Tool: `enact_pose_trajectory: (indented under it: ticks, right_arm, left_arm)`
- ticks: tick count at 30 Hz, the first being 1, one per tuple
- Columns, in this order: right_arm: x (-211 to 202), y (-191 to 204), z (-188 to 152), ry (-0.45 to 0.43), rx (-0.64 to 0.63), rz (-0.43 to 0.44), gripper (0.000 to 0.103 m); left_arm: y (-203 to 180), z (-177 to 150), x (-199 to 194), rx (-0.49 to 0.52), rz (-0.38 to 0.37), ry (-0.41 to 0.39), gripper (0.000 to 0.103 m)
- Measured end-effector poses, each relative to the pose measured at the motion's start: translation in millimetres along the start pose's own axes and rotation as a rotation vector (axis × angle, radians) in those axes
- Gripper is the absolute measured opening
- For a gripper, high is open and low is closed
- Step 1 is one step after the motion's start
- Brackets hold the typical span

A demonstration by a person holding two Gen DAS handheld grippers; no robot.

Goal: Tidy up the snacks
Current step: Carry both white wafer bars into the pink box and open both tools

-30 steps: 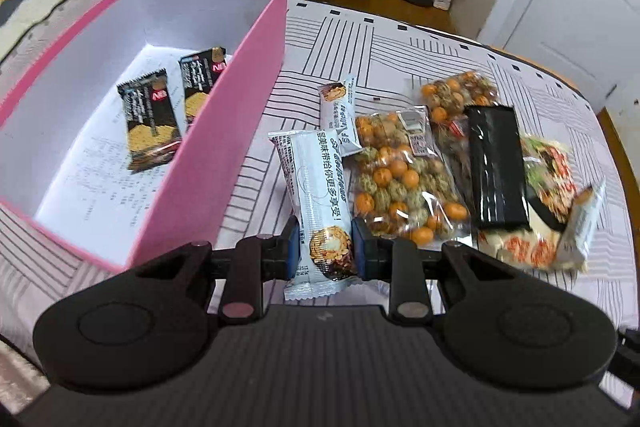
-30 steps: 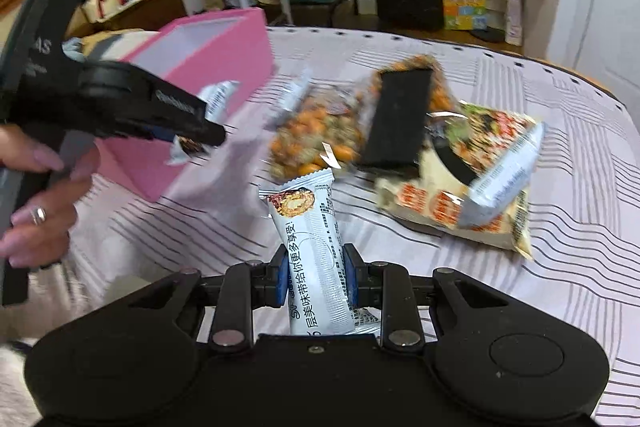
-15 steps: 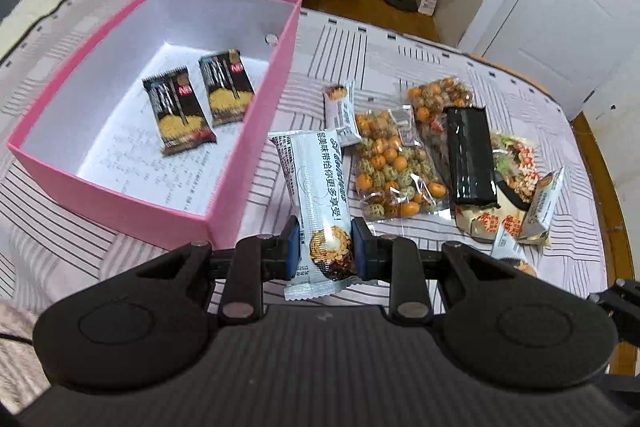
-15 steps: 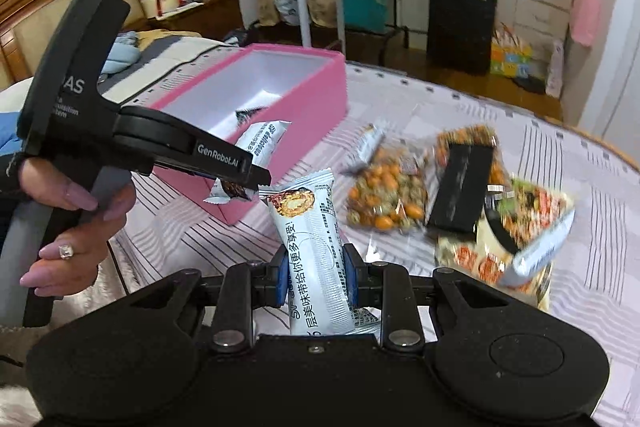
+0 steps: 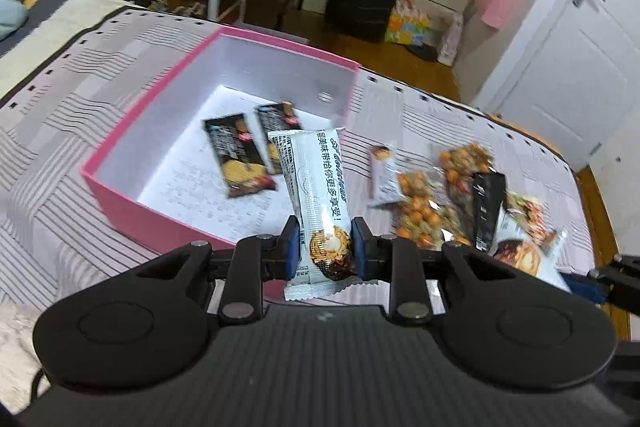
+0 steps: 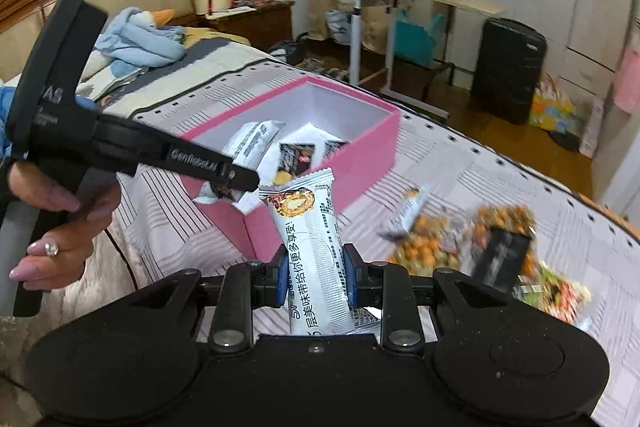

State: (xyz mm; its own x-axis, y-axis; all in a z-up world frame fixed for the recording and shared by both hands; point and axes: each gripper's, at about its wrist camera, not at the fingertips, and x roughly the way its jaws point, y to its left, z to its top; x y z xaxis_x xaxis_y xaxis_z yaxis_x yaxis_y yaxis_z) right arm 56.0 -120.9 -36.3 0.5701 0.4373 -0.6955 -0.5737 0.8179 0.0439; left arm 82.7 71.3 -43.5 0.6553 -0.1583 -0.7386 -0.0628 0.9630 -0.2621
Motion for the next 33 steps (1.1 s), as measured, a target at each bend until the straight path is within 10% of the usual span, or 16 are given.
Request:
enact_pose_trajectory:
  ticks: [15,27,33]
  right_arm:
    - [123.4,39.3,90.2,0.018,-0.26,0.094,0.031]
    - [213.2,55.2,92.4,0.247,-0.358,0.146,0.03]
    - [220.5,56.2,82.3,0.278,-0.324,0.125,0.057]
  left_arm:
    - [77.6,49.6,49.7,-0.091,0.147,0.007,0.026]
    - [109.0,53.1,130.3,-0.144,0.199,0.187,0.026]
    - [101.2,48.8,130.8,-0.073,0.198,0.144,0.043]
